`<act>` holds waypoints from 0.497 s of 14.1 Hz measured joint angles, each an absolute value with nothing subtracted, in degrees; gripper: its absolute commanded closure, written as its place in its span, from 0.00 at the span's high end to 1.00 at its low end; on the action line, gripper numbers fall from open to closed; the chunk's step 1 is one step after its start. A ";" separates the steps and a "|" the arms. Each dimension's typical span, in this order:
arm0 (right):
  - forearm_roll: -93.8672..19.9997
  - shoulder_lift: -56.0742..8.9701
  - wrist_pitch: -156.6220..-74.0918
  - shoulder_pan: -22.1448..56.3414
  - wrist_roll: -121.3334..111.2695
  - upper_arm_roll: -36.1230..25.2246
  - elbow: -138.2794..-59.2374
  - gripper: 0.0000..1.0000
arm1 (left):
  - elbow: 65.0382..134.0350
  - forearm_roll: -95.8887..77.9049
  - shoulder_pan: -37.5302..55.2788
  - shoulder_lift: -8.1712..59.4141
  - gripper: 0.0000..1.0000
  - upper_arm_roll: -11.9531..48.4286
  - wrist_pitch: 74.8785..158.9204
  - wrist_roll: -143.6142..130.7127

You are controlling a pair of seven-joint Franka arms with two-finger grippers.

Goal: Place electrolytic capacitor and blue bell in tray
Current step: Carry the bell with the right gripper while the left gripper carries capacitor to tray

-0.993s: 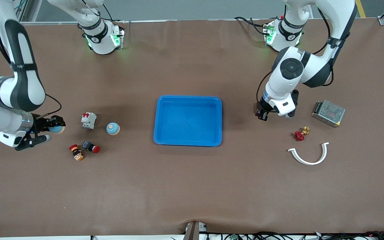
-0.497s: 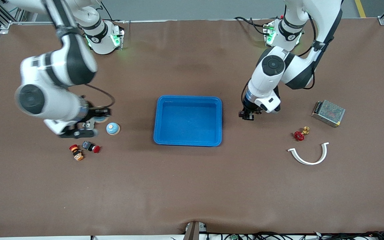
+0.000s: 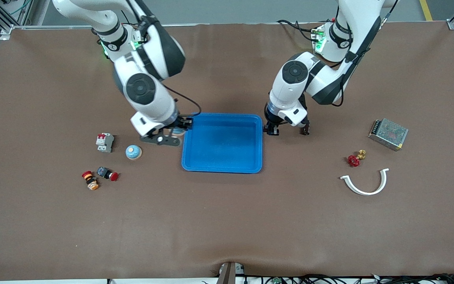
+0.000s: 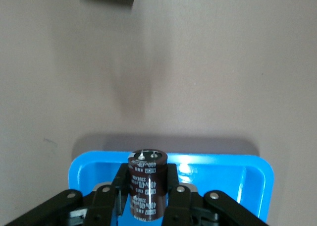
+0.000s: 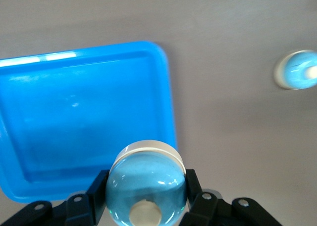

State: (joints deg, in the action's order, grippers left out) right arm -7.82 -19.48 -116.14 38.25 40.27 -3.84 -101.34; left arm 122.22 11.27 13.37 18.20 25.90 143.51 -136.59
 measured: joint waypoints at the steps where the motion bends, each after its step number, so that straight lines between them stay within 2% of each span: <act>1: -7.82 -20.02 -119.33 39.82 41.82 -3.85 -102.74 0.33 | 121.62 12.34 14.10 18.83 0.00 25.90 143.51 -138.32; 3: -7.82 -21.03 -124.68 42.37 44.15 -3.87 -105.34 0.33 | 119.92 14.47 15.60 20.73 0.00 25.90 143.51 -141.57; 7: -7.82 -22.08 -129.63 44.01 44.64 -3.92 -108.58 0.33 | 115.59 20.13 17.76 26.48 0.00 25.84 143.51 -148.03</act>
State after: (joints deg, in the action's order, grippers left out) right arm -7.82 -22.08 -129.63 44.01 44.64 -3.92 -108.58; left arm 115.59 20.13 17.76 26.48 25.84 143.51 -148.03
